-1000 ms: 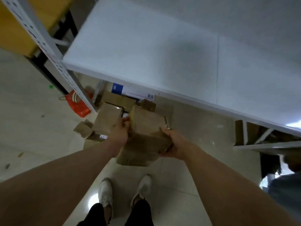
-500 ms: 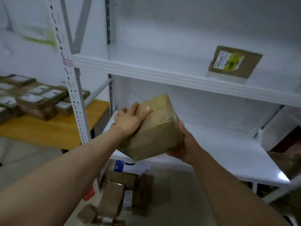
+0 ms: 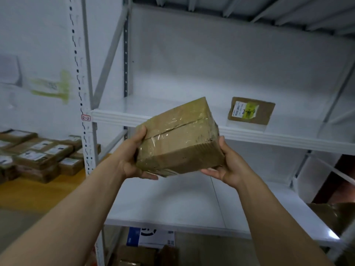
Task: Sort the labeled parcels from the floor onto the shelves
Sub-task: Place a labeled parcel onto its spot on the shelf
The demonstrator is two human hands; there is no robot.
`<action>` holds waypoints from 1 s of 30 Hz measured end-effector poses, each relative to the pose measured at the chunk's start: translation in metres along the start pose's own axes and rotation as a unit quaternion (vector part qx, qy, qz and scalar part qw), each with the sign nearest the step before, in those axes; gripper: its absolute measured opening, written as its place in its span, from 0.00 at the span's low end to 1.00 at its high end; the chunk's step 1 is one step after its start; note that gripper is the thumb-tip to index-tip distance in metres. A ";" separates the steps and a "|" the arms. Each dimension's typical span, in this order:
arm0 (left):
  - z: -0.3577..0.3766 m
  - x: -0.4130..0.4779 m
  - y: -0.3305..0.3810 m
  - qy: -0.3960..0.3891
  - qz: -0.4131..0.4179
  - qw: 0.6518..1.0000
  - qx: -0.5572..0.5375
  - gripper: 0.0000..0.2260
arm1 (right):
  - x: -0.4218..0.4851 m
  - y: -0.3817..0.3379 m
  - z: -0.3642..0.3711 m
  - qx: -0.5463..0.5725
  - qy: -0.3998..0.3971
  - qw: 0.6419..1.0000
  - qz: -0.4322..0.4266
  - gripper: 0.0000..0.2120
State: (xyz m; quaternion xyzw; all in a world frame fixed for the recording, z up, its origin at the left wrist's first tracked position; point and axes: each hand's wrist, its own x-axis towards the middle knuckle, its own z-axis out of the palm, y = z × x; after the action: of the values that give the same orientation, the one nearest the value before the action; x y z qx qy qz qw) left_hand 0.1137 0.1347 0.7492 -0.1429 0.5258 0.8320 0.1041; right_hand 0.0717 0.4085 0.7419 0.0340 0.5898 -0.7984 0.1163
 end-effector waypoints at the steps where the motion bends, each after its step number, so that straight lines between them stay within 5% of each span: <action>1: -0.002 0.000 0.002 -0.007 0.014 0.999 -0.031 0.31 | -0.004 -0.006 0.004 -0.027 0.003 1.000 -0.011 0.24; 5: -0.015 -0.001 0.012 -0.057 0.077 0.977 -0.188 0.38 | -0.021 -0.028 0.031 -0.206 0.022 0.977 -0.058 0.18; 8: -0.018 -0.005 0.014 -0.081 0.165 0.951 -0.249 0.34 | -0.027 -0.032 0.051 -0.167 -0.012 0.983 -0.077 0.27; 11: -0.018 -0.011 0.014 -0.075 0.203 0.960 -0.180 0.31 | -0.034 -0.034 0.064 -0.041 -0.088 0.992 -0.078 0.39; 16: -0.038 -0.019 0.018 -0.165 0.092 0.980 -0.056 0.39 | -0.037 -0.038 0.074 0.026 -0.155 0.967 -0.198 0.28; 20: -0.047 -0.022 0.017 -0.238 0.203 0.939 -0.140 0.31 | -0.036 -0.037 0.080 -0.010 -0.154 0.952 -0.265 0.26; 24: -0.054 -0.019 0.020 -0.230 0.282 0.921 -0.137 0.39 | -0.032 -0.028 0.085 -0.058 -0.121 0.959 -0.248 0.23; 30: -0.060 -0.028 0.048 -0.237 0.348 0.907 -0.012 0.22 | -0.035 -0.032 0.088 -0.221 -0.028 0.930 -0.291 0.47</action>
State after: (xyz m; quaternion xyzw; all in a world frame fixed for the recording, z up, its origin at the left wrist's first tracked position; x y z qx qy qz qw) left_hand 0.1321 0.0596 0.7746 0.2489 0.4917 0.8313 -0.0722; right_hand 0.1053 0.3386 0.8051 -0.1878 0.7319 -0.6474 -0.1000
